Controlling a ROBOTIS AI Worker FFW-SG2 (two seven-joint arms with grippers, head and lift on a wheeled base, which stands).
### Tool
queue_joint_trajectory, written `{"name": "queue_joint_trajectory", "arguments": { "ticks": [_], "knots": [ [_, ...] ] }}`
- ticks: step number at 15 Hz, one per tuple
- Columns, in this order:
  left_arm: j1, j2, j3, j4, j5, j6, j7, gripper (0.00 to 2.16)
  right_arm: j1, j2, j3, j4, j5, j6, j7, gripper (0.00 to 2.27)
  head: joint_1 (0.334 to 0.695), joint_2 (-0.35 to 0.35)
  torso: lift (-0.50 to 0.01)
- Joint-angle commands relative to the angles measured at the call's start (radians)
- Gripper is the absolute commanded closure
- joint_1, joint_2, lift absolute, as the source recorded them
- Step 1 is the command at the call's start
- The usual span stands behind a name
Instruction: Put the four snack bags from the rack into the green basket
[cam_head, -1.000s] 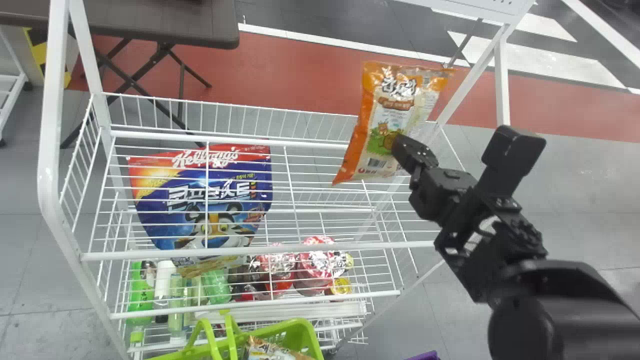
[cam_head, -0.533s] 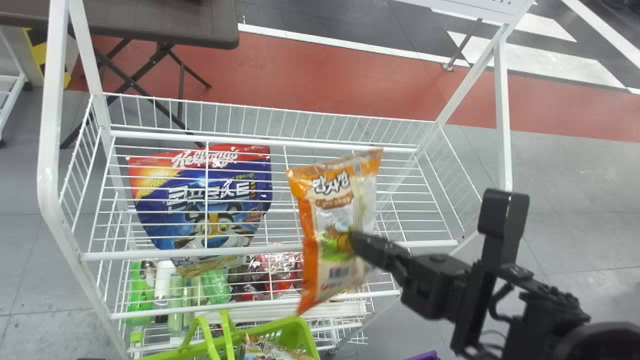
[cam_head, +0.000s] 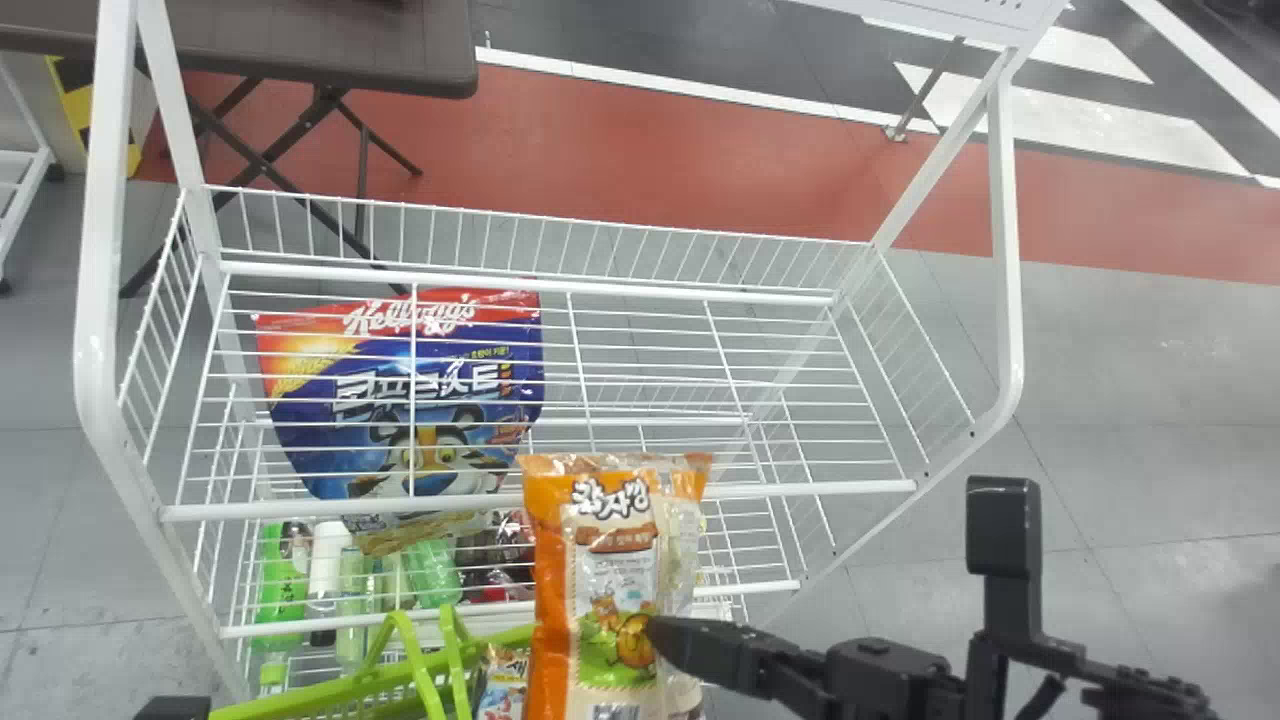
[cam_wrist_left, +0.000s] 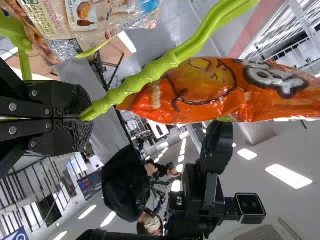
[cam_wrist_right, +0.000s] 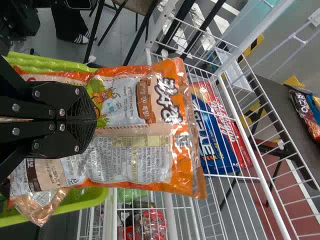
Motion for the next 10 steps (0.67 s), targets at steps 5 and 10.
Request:
{"name": "queue_joint_trajectory", "arguments": {
  "ticks": [5,10],
  "knots": [
    [-0.002,0.000,0.019,0.000,0.008,0.000,-0.009,2.11,0.034,0.001,0.110,0.061,0.161,0.003,-0.017,2.16,0.695,-0.350,-0.006],
    [-0.002,0.002,0.020,-0.008,0.008,0.000,-0.014,2.11,0.046,-0.004,0.123,0.098,0.224,0.003,-0.049,2.16,0.695,-0.350,-0.006]
  ]
}}
